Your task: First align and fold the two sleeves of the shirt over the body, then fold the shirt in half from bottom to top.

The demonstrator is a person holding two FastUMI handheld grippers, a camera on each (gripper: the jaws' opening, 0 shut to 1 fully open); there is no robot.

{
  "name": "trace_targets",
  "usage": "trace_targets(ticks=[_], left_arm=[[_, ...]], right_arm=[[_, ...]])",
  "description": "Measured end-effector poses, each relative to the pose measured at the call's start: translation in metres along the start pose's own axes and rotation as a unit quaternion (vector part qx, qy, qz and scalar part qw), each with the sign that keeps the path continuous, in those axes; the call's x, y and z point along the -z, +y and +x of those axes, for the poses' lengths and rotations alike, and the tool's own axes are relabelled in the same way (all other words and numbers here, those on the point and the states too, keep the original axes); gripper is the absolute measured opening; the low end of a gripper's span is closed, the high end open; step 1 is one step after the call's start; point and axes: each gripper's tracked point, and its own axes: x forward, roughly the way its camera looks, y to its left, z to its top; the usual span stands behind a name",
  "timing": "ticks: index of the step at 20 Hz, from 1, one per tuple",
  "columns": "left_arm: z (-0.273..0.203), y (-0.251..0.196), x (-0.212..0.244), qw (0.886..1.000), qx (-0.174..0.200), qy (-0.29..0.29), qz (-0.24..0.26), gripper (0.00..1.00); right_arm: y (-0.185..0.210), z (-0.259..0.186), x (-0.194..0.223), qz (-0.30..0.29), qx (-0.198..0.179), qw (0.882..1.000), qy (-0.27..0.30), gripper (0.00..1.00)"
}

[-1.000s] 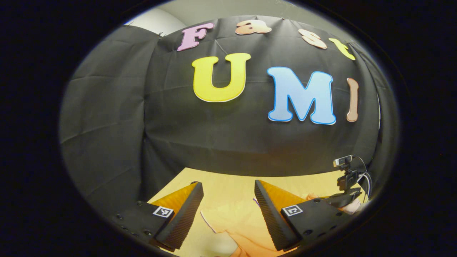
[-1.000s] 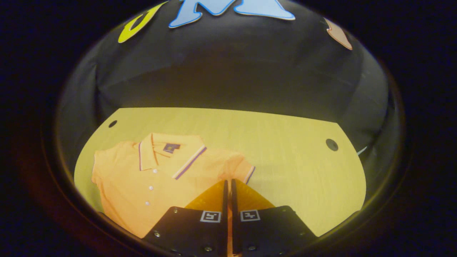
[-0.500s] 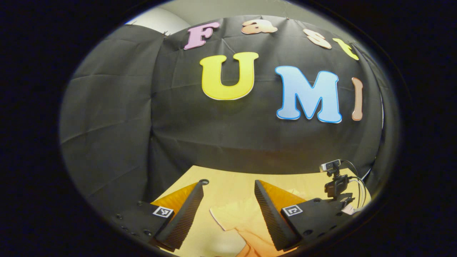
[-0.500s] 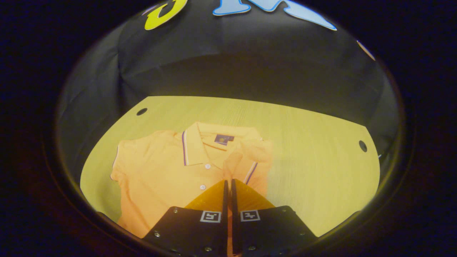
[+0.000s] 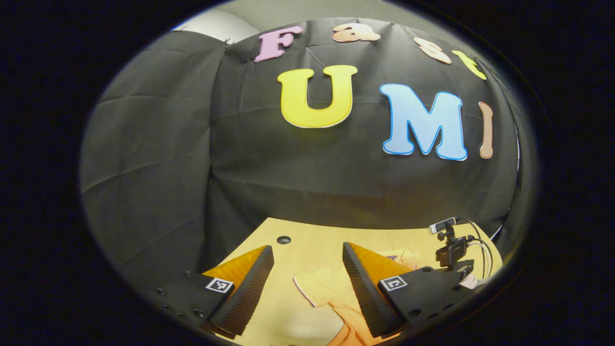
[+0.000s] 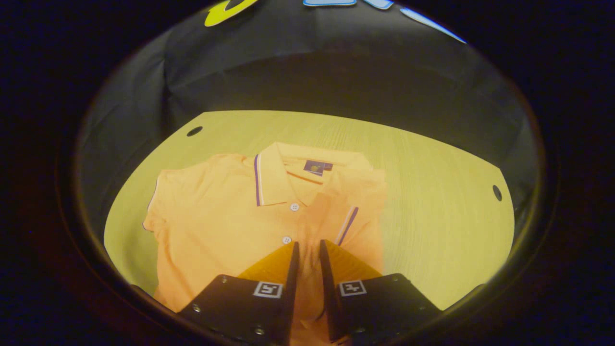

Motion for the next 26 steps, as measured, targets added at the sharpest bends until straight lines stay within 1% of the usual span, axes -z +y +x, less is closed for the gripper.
trace_targets(ticks=[1,2,3,4,9,10,13,16,17,19,20,22,26], left_arm=[[0.003,0.001,0.004,1.0,0.001,0.003,-0.001,0.94],[0.005,0.002,0.01,1.0,0.002,0.007,-0.002,0.96],[0.009,0.002,0.014,1.0,0.004,0.011,-0.002,0.96],[0.013,0.003,0.019,1.0,0.007,0.015,-0.002,0.96],[0.04,0.001,0.042,0.999,0.025,0.034,-0.001,0.96],[0.044,0.002,0.048,0.999,0.028,0.038,-0.003,0.94],[0.063,0.001,0.064,0.998,0.039,0.049,-0.003,0.95],[0.079,-0.002,0.087,0.997,0.048,0.065,0.005,0.95],[0.087,-0.005,0.095,0.996,0.053,0.072,0.007,0.94],[0.099,-0.01,0.113,0.994,0.058,0.087,0.012,0.95],[0.104,-0.011,0.12,0.994,0.06,0.093,0.013,0.94],[0.113,-0.014,0.138,0.992,0.062,0.106,0.01,0.95],[0.129,-0.019,0.171,0.989,0.063,0.137,0.002,0.94]], right_arm=[[-0.001,-0.004,-0.004,0.003,0.003,1.0,-0.004,0.39],[-0.001,-0.009,-0.009,0.005,0.006,1.0,-0.013,0.42],[-0.001,-0.014,-0.016,0.007,0.006,1.0,-0.022,0.47],[0.0,-0.021,-0.02,0.01,0.006,0.999,-0.031,0.51],[0.0,-0.066,-0.042,0.019,0.01,0.997,-0.071,0.51],[0.0,-0.076,-0.044,0.018,0.01,0.997,-0.079,0.51],[0.007,-0.109,-0.048,0.021,0.01,0.995,-0.1,0.51],[0.019,-0.14,-0.041,0.037,0.003,0.993,-0.115,0.51],[0.022,-0.148,-0.039,0.042,0.006,0.992,-0.117,0.51],[0.027,-0.166,-0.031,0.054,0.008,0.991,-0.121,0.51],[0.031,-0.172,-0.023,0.061,0.008,0.991,-0.119,0.51],[0.036,-0.183,-0.011,0.082,0.008,0.99,-0.114,0.51],[0.038,-0.202,0.004,0.125,0.012,0.986,-0.109,0.51]])
